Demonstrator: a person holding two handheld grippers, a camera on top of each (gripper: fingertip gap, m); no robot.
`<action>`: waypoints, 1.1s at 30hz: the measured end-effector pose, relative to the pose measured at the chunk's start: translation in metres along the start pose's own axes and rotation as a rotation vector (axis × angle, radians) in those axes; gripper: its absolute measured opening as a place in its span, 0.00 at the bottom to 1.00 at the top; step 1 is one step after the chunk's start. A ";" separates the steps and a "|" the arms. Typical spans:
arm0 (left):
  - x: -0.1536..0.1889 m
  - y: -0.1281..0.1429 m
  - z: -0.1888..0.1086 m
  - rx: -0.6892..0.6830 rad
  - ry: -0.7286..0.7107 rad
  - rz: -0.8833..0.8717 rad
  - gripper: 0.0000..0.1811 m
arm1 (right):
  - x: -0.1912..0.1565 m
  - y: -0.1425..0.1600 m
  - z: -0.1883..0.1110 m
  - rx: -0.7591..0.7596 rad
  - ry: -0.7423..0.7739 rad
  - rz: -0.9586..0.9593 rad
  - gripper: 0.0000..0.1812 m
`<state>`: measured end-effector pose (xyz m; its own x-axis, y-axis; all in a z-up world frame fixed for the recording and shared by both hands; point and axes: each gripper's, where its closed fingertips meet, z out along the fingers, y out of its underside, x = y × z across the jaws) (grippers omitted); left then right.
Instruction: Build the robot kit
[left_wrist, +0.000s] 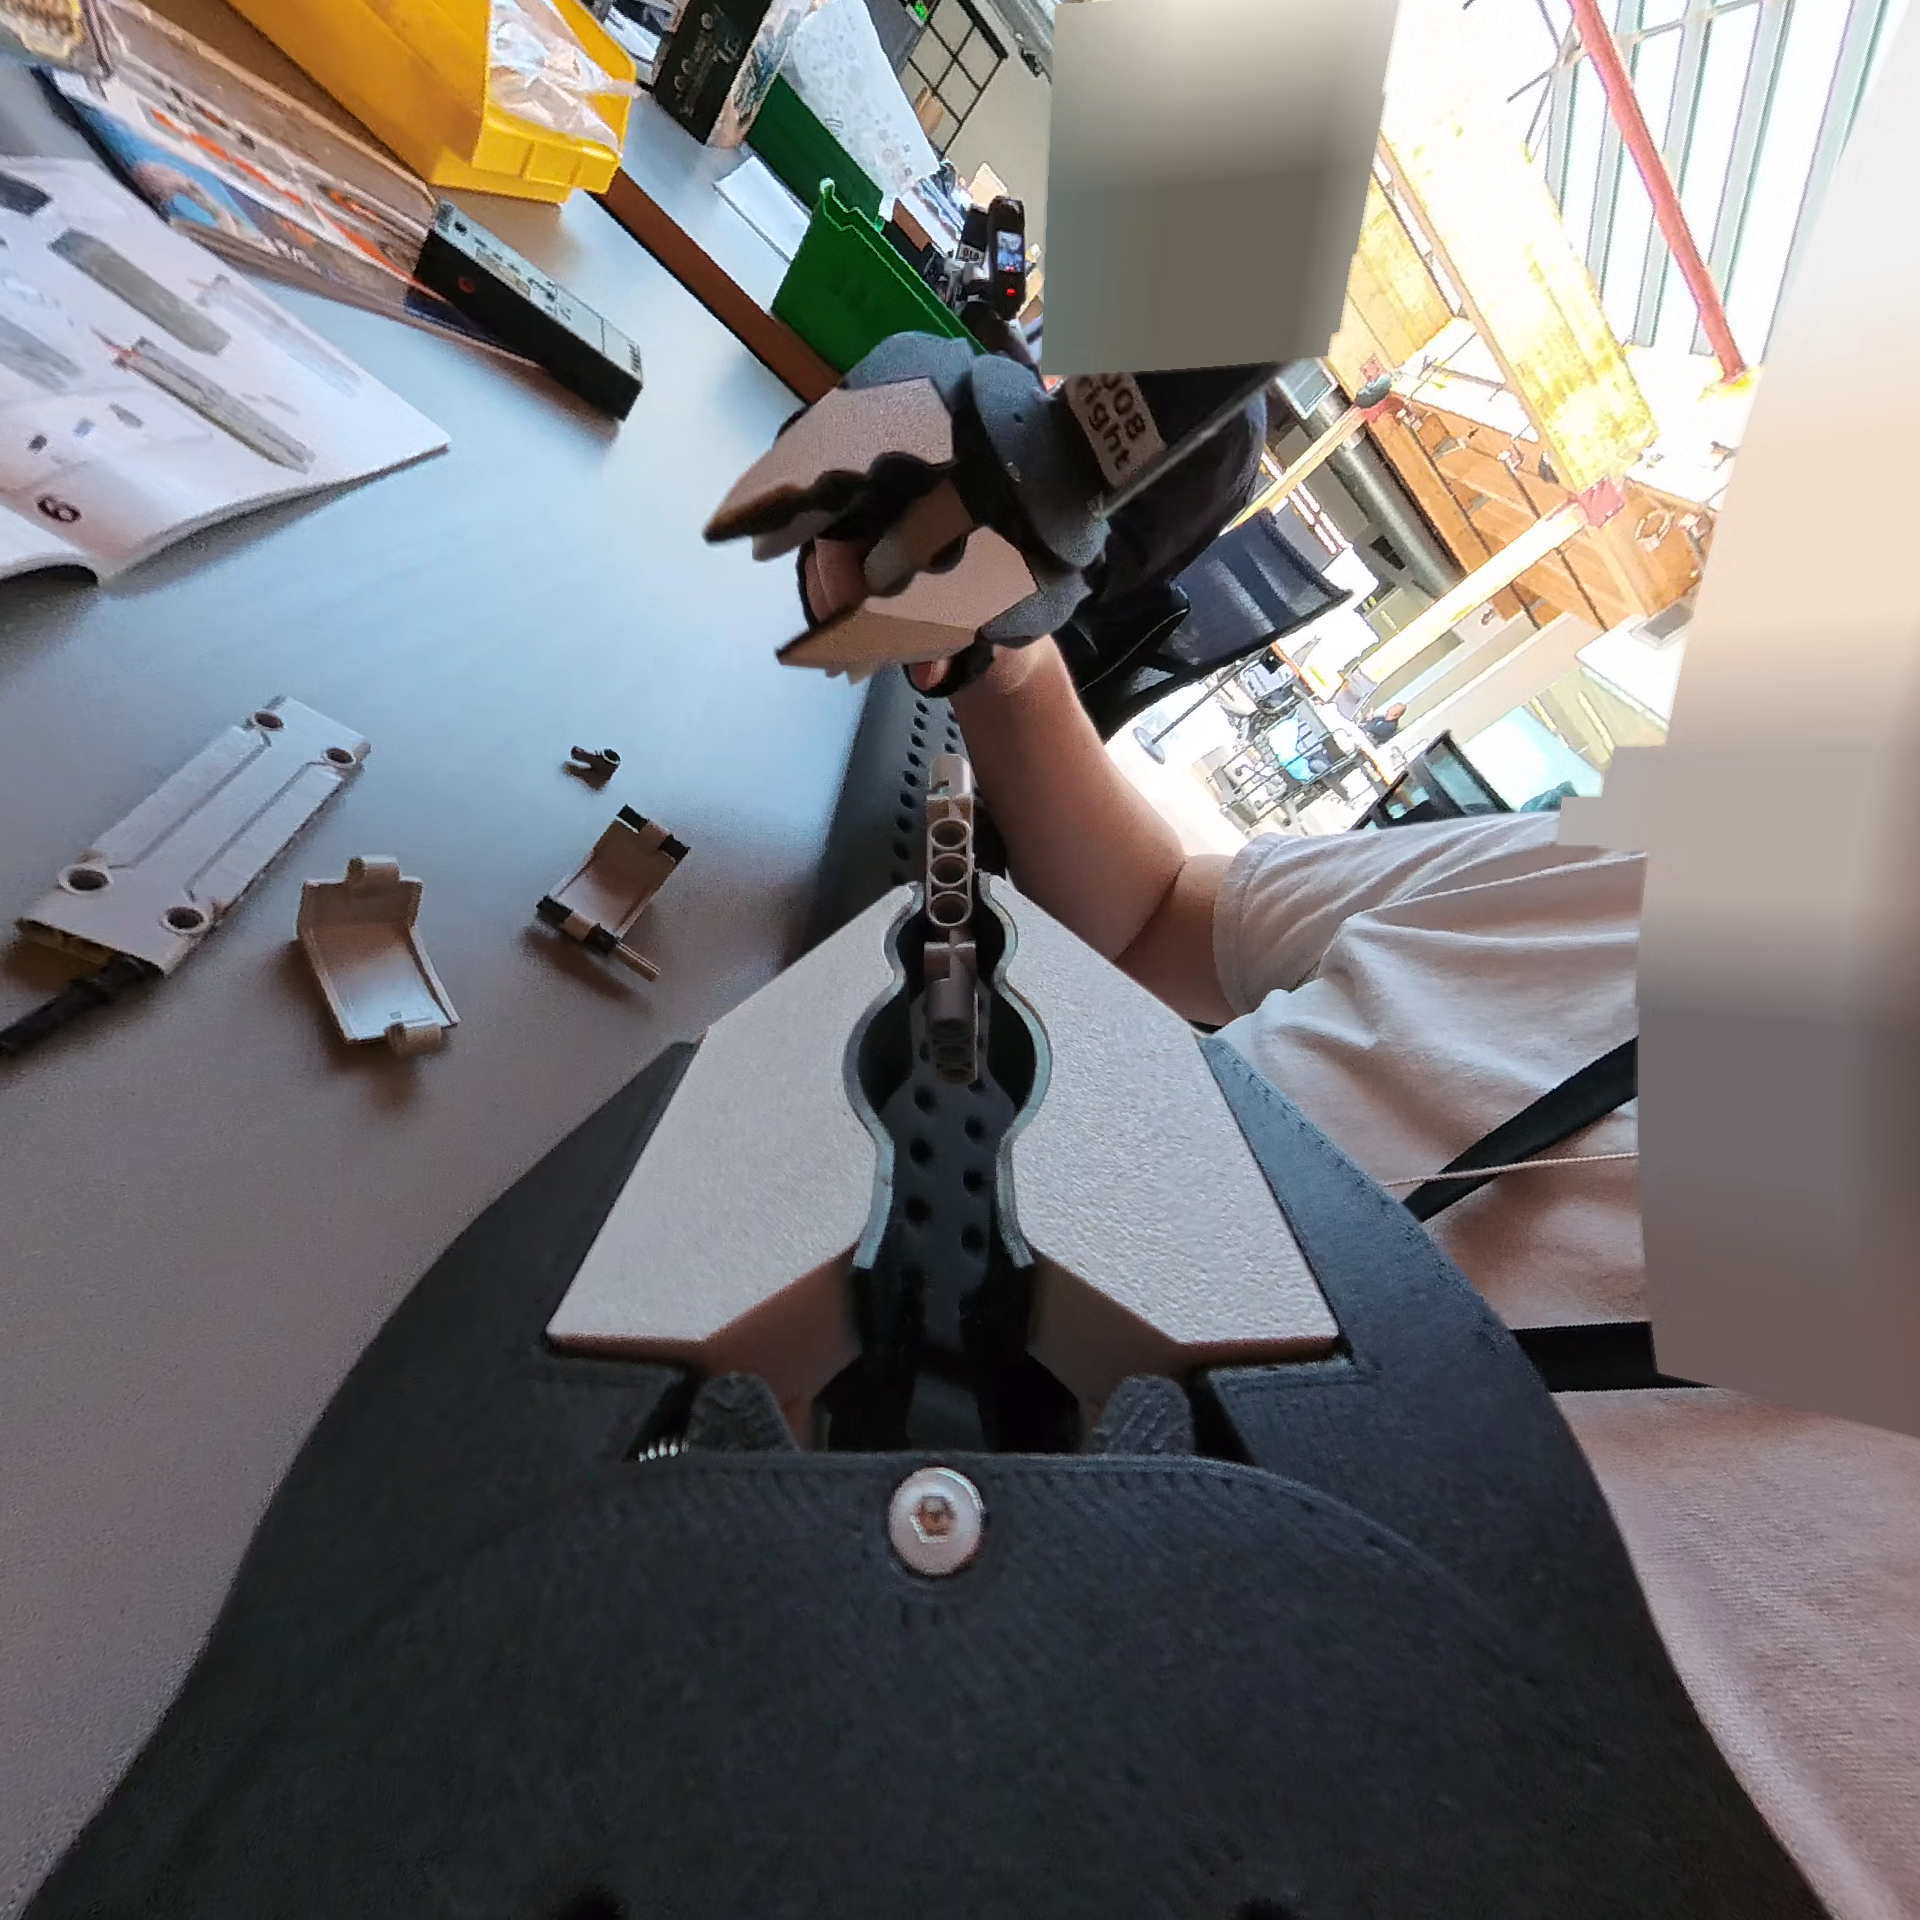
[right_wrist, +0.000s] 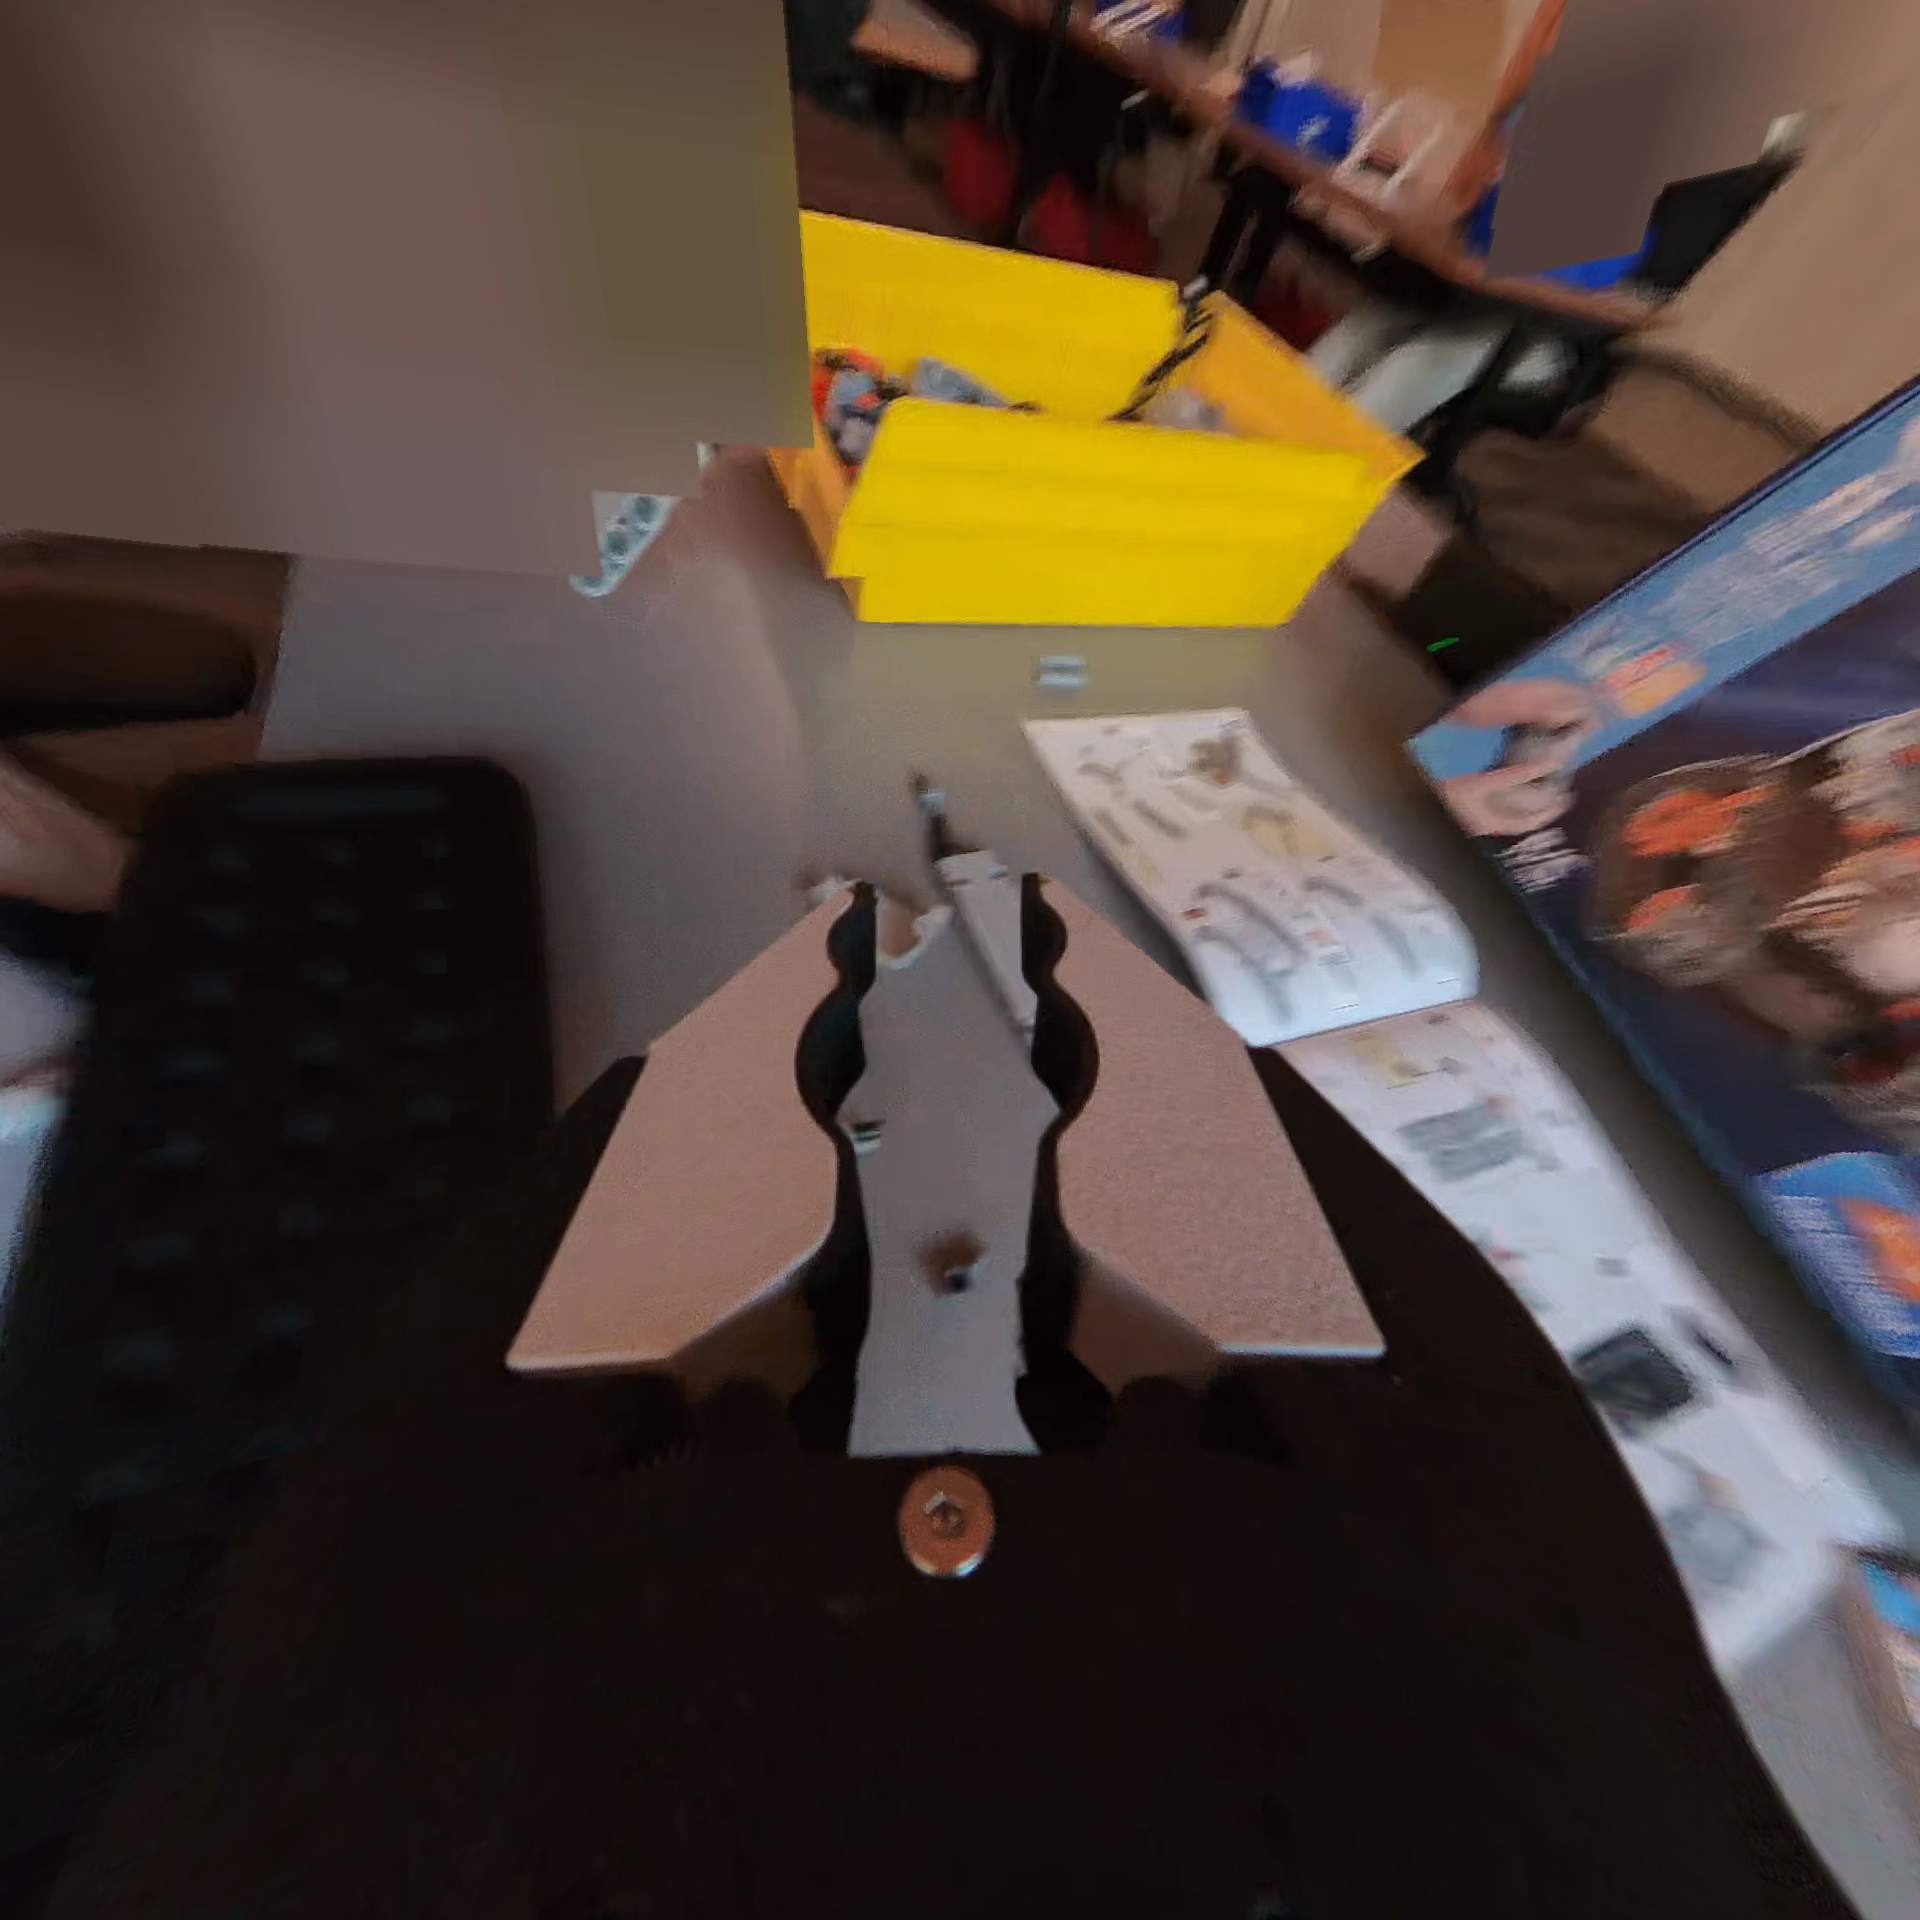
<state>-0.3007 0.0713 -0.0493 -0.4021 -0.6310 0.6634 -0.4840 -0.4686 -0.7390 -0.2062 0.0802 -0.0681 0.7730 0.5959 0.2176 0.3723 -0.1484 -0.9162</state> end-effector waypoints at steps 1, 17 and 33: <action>-0.002 0.000 0.000 0.006 0.002 -0.024 0.03 | -0.011 -0.001 -0.001 0.024 -0.098 0.071 0.15; 0.010 0.021 0.023 -0.190 -0.265 0.635 0.03 | -0.091 -0.053 0.021 0.182 -0.448 0.123 0.04; -0.049 0.020 -0.031 -0.088 -0.354 0.286 0.04 | -0.035 -0.016 0.004 0.171 -0.407 0.520 0.04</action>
<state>-0.3148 0.1115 -0.0927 -0.2460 -0.9067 0.3426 -0.4625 -0.2008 -0.8636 -0.2410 0.0655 -0.0628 0.5625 0.7352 -0.3782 -0.1077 -0.3884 -0.9152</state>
